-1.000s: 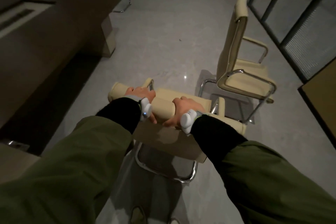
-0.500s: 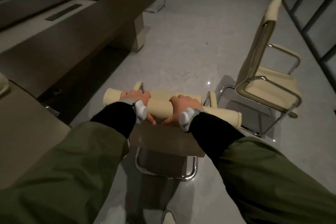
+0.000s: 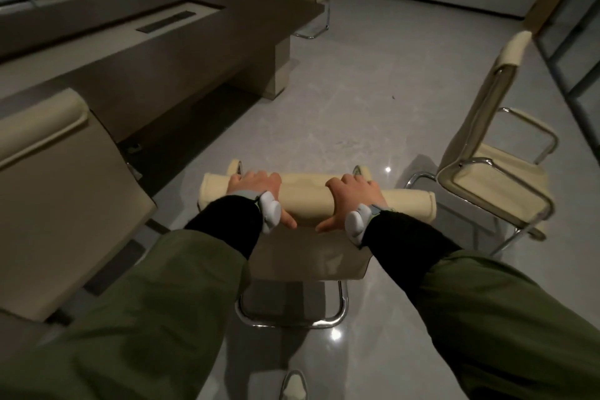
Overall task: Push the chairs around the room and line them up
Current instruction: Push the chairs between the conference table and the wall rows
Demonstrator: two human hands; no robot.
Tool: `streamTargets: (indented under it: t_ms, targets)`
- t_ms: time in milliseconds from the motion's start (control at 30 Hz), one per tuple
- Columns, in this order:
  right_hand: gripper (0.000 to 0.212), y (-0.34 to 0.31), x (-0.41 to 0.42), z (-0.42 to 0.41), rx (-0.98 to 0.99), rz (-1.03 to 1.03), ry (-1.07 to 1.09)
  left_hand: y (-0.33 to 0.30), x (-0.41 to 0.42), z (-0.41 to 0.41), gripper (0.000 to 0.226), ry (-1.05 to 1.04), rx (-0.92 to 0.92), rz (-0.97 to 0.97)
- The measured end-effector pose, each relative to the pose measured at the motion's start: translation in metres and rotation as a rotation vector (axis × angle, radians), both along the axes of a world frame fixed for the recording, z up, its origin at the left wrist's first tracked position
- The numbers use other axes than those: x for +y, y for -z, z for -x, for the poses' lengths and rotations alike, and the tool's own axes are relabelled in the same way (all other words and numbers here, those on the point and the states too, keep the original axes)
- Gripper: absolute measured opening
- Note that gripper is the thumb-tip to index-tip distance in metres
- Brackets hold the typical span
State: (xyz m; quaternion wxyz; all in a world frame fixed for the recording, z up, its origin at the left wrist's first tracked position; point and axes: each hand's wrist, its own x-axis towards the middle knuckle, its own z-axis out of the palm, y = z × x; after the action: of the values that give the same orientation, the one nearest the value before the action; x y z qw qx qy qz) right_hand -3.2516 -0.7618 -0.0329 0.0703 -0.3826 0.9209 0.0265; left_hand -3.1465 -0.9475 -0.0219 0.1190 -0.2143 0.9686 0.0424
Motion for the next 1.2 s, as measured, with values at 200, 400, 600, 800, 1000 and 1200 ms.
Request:
streamTargets:
  t_ms: [200, 400, 600, 800, 1000, 1200]
  targets:
    - [0.089, 0.001, 0.027, -0.009, 0.033, -0.03, 0.019, 0.006, 0.015, -0.036, 0.082, -0.045, 0.062, -0.004]
    - [0.089, 0.0, 0.048, -0.009, 0.032, -0.049, 0.001, 0.008, 0.038, -0.067, 0.086, -0.116, 0.07, -0.006]
    - [0.094, 0.001, 0.042, -0.007, 0.054, -0.058, -0.026, 0.011, 0.045, -0.075, 0.082, -0.161, 0.097, 0.005]
    - [0.092, 0.002, 0.038, 0.016, 0.082, -0.05, -0.075, 0.004, 0.045, -0.054, 0.086, -0.211, 0.033, -0.01]
    - [0.092, 0.004, 0.044, 0.067, 0.065, -0.017, -0.168, 0.005, 0.064, -0.018, 0.087, -0.323, 0.005, -0.011]
    - [0.073, 0.001, 0.047, 0.11, 0.057, 0.037, -0.265, -0.005, 0.077, 0.02, 0.095, -0.418, -0.054, -0.021]
